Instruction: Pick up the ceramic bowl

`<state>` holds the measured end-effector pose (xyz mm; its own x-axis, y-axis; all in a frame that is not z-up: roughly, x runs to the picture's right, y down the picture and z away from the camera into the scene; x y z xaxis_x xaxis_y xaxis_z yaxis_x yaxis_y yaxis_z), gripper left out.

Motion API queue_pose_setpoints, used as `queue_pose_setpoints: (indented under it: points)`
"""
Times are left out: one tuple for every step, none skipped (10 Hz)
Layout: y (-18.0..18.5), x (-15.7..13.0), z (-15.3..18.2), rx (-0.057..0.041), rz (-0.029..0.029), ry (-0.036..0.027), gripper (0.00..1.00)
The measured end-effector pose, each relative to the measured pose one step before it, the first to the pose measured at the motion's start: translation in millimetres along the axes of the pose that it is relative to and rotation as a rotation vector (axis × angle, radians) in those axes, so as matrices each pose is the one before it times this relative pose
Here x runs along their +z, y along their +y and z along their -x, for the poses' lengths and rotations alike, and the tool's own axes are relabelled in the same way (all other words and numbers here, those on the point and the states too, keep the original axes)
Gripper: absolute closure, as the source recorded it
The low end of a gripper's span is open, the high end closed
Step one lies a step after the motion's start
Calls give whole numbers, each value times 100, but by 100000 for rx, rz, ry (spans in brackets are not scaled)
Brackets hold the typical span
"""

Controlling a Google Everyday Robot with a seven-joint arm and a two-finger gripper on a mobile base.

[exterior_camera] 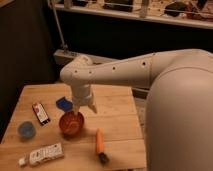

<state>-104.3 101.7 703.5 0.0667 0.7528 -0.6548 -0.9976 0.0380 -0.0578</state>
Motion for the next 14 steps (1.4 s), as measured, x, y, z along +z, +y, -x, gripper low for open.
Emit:
queue_pose_setpoints:
  points:
    - [1, 0, -2, -2, 1, 2, 35]
    - [1, -2, 1, -2, 4, -5, 35]
    - [-4, 0, 0, 6, -4, 0, 35]
    - [3, -1, 0, -3, 3, -1, 35]
    - [0, 1, 0, 0, 0, 0, 35]
    - [-2, -1, 1, 1, -5, -2, 35]
    - [3, 2, -2, -4, 3, 6, 35]
    - [-2, -1, 1, 5, -3, -2, 35]
    - [-6, 8, 6, 10, 13, -8, 35]
    - [-77, 304, 32, 203, 202, 493, 35]
    - [-208, 488, 163, 470, 397, 485, 35]
    - [-58, 490, 147, 237, 602, 429, 35]
    - [-80, 507, 180, 318, 592, 367, 35]
    - [-63, 399, 128, 199, 379, 294, 35]
